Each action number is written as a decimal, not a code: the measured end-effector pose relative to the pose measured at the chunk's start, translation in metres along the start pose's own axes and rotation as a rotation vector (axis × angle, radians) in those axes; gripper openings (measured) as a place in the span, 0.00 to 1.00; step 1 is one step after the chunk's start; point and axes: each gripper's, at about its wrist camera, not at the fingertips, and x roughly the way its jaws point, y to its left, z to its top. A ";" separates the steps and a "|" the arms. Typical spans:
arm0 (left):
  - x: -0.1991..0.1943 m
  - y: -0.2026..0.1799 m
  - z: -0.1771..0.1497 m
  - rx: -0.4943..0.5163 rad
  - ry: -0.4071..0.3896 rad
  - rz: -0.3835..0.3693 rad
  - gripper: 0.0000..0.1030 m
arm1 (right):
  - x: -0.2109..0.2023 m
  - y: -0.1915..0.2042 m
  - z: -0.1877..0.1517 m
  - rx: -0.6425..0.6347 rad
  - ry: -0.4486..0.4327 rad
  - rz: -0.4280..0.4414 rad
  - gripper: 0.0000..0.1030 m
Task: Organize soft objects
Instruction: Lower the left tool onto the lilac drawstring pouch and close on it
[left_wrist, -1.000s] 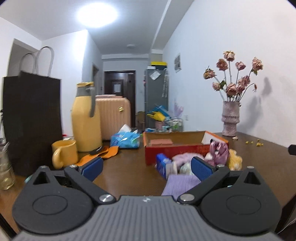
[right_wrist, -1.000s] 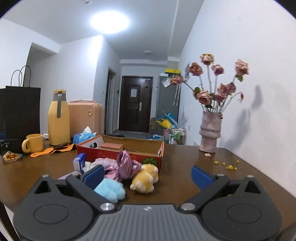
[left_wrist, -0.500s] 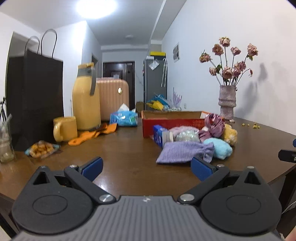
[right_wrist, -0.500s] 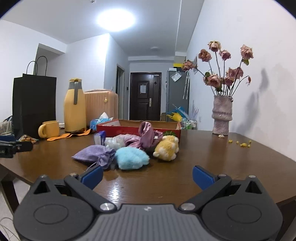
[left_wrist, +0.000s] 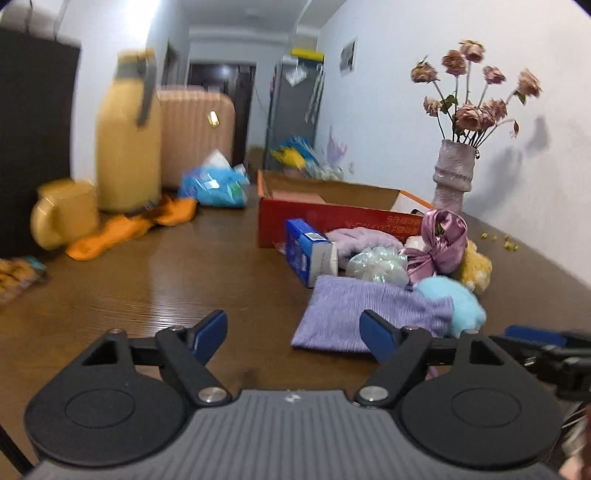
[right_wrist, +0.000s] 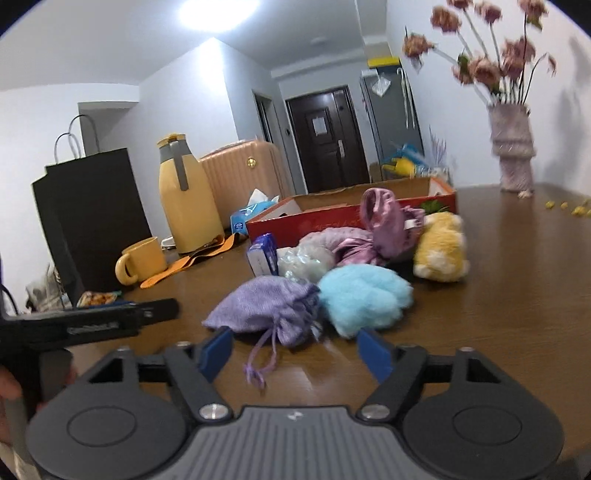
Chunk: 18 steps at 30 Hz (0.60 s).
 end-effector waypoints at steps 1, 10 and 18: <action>0.011 0.004 0.005 -0.022 0.024 -0.019 0.77 | 0.010 0.000 0.004 0.008 0.006 -0.007 0.60; 0.076 0.024 0.027 -0.161 0.178 -0.189 0.56 | 0.070 -0.002 0.024 0.033 0.076 -0.028 0.26; 0.072 0.024 0.023 -0.221 0.218 -0.272 0.39 | 0.075 -0.004 0.022 0.002 0.103 -0.027 0.15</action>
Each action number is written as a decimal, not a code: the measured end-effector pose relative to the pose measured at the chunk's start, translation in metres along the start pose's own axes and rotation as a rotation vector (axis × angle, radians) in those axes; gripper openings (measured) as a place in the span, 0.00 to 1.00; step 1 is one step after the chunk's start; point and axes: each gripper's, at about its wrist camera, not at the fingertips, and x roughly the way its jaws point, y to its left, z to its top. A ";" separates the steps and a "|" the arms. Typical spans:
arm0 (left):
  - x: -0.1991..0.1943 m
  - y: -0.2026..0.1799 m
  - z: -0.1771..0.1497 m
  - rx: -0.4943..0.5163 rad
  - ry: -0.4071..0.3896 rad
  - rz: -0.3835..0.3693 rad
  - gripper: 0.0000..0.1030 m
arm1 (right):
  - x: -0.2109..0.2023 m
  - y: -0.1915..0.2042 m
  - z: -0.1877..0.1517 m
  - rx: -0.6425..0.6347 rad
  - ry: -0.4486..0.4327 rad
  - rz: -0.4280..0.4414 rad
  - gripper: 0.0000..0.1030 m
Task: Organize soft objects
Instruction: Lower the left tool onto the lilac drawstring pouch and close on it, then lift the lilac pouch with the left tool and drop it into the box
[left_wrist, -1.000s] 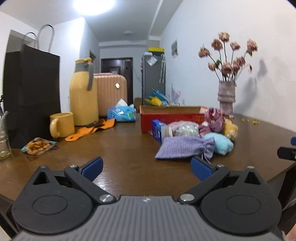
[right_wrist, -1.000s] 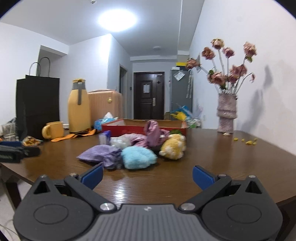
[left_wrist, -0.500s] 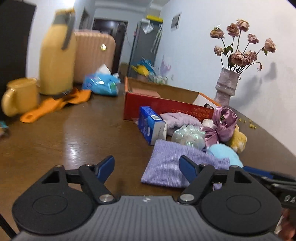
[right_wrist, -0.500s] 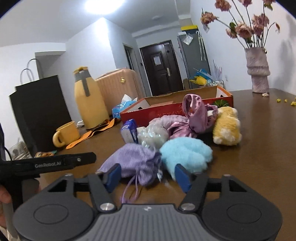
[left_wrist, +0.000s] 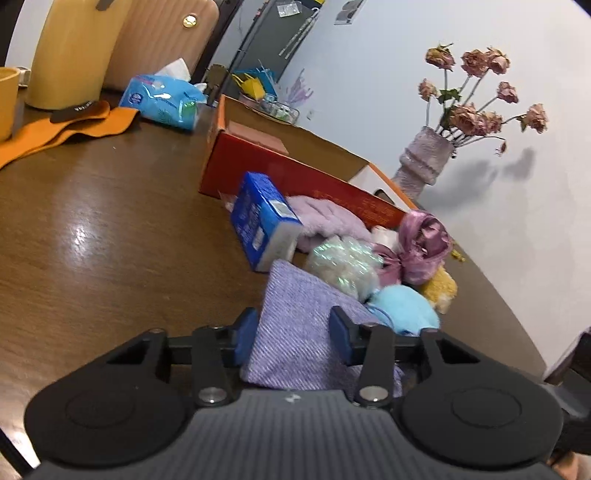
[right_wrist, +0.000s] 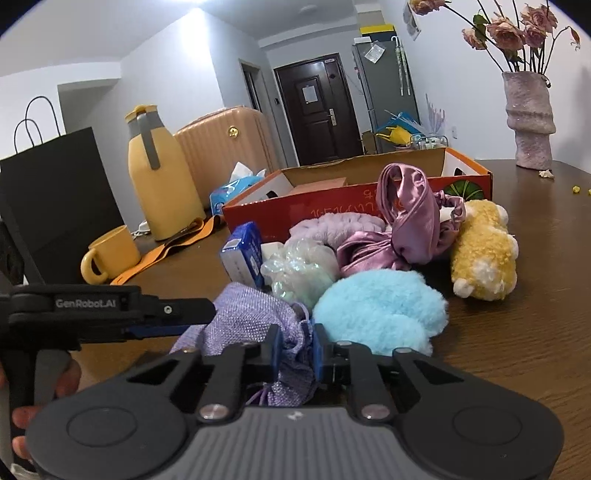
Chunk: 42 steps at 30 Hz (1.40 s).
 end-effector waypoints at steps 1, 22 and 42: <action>-0.002 -0.002 -0.003 -0.003 0.006 -0.006 0.38 | -0.001 -0.001 0.000 -0.001 0.000 -0.003 0.15; -0.092 -0.079 -0.065 0.121 -0.091 -0.001 0.09 | -0.112 0.010 -0.029 -0.058 -0.116 0.033 0.13; -0.090 -0.093 0.026 0.208 -0.279 0.002 0.06 | -0.074 0.014 0.064 -0.123 -0.212 0.079 0.15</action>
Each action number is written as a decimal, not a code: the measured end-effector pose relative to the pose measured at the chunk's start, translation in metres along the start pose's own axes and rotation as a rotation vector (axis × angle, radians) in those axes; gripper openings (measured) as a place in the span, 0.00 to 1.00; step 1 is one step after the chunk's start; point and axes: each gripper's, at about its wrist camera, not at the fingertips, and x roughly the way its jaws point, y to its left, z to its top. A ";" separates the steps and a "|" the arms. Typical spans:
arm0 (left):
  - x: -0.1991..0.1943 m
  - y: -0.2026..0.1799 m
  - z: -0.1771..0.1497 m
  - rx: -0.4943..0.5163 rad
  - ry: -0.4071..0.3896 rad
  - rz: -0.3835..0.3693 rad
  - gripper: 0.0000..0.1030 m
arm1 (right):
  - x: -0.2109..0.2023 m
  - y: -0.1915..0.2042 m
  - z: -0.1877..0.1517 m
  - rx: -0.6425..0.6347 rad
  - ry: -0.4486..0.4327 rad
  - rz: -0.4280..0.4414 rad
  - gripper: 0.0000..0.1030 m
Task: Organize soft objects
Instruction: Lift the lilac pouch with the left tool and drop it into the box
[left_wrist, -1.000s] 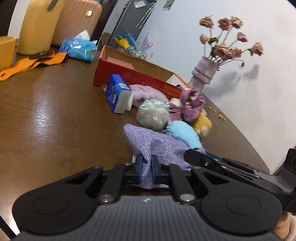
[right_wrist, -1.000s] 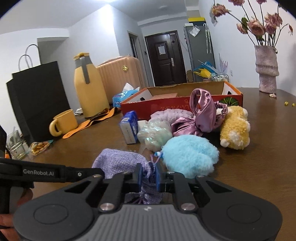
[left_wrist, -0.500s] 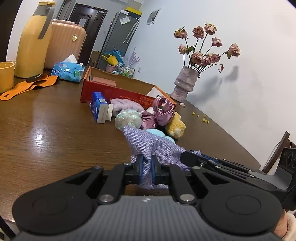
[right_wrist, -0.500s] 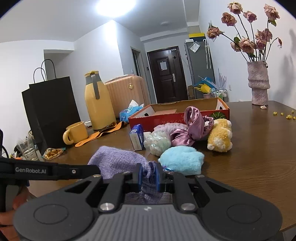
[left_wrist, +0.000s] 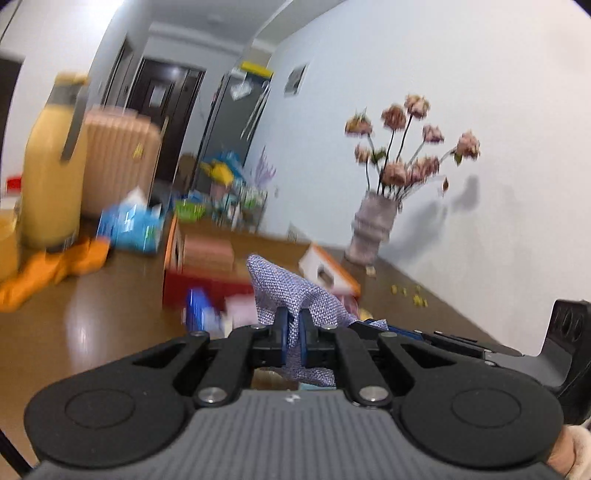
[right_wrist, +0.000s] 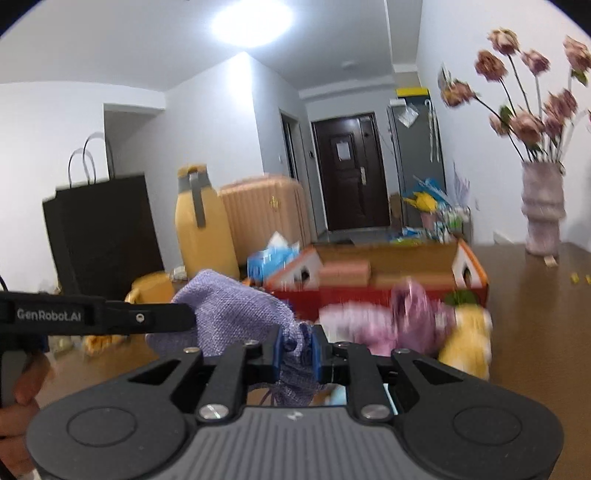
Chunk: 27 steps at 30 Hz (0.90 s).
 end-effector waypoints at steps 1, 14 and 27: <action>0.008 0.000 0.012 0.008 -0.009 -0.007 0.06 | 0.006 -0.003 0.011 -0.007 -0.011 -0.002 0.15; 0.191 0.018 0.131 0.025 0.061 -0.023 0.06 | 0.151 -0.084 0.143 -0.080 0.088 -0.040 0.15; 0.411 0.078 0.101 -0.040 0.427 0.105 0.06 | 0.368 -0.200 0.122 0.057 0.500 -0.102 0.13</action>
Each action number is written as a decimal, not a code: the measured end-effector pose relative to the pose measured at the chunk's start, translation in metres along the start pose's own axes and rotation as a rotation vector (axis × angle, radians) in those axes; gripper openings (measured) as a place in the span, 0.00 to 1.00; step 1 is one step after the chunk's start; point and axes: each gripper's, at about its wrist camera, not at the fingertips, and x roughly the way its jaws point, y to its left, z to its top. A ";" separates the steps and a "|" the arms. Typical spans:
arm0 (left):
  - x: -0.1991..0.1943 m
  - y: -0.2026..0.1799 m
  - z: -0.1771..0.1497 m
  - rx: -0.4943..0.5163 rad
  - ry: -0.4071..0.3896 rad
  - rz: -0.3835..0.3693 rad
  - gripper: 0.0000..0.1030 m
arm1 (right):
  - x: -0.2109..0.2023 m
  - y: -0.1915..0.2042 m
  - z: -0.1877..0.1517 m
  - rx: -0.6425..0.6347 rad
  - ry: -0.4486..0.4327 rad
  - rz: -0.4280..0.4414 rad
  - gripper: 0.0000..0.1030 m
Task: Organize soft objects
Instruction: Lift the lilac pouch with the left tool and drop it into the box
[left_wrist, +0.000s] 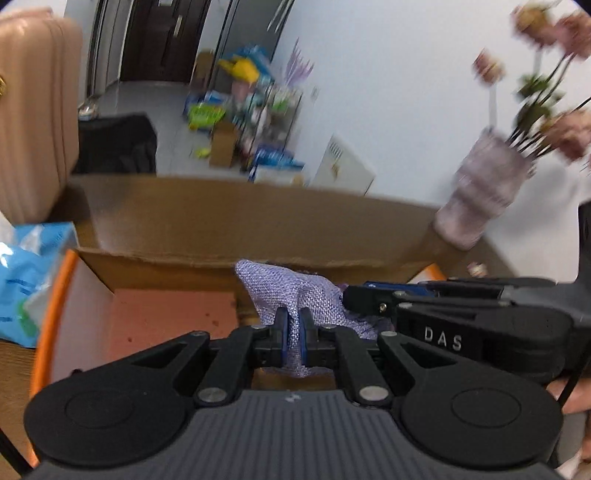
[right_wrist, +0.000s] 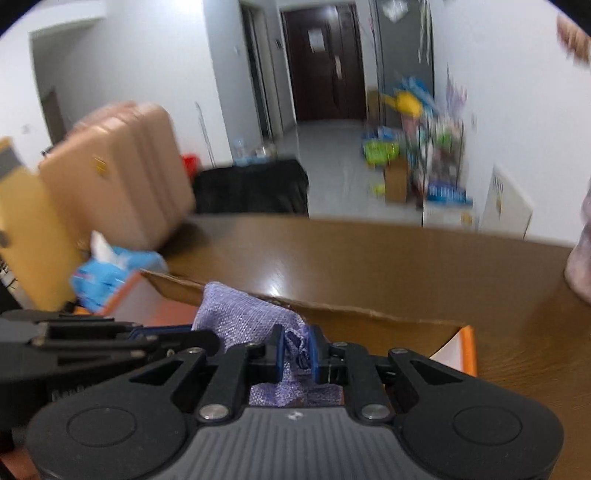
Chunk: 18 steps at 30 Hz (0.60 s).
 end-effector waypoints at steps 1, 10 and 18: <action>0.008 0.001 -0.002 0.009 0.017 0.003 0.06 | 0.010 -0.003 0.000 0.015 0.026 0.003 0.12; 0.023 0.003 -0.004 0.055 0.066 0.038 0.09 | 0.034 0.004 -0.009 -0.029 0.073 -0.064 0.18; -0.054 -0.004 0.002 0.081 -0.017 0.104 0.22 | -0.051 0.005 -0.002 -0.026 -0.027 -0.099 0.32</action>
